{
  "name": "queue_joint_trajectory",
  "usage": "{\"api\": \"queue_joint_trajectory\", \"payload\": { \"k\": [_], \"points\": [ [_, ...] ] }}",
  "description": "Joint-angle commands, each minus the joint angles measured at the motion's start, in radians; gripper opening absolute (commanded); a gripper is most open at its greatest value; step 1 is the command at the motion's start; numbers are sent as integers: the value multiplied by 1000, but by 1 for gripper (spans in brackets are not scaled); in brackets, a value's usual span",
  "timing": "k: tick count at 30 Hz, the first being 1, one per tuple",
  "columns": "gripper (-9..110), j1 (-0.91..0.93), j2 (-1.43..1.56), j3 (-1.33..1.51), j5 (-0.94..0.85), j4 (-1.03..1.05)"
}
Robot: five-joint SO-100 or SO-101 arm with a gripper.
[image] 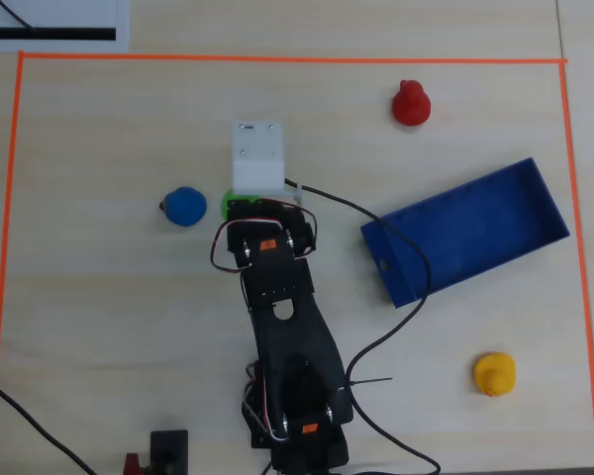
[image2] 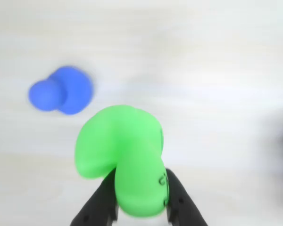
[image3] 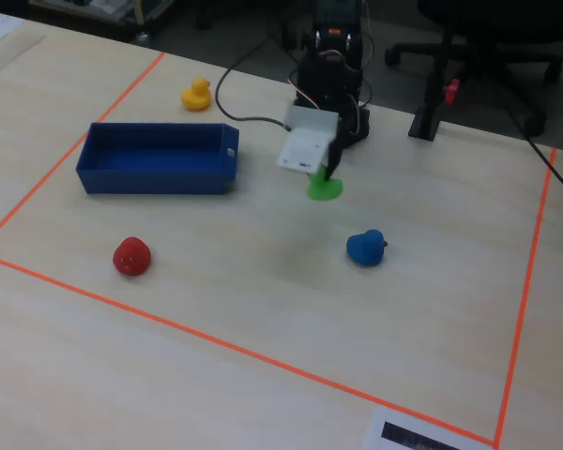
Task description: Grasp green duck and put it into box.
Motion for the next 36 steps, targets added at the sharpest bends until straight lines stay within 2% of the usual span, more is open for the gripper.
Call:
{"api": "queue_joint_trajectory", "payload": {
  "k": [1, 10, 17, 25, 36],
  "points": [
    [0, 192, -34, -253, -2, 60],
    [0, 660, -241, -698, -8, 130],
    [0, 907, -497, -973, -5, 155],
    [0, 1015, -690, -1000, -12, 55],
    [0, 1040, -857, -943, -35, -32]
  ]
}}
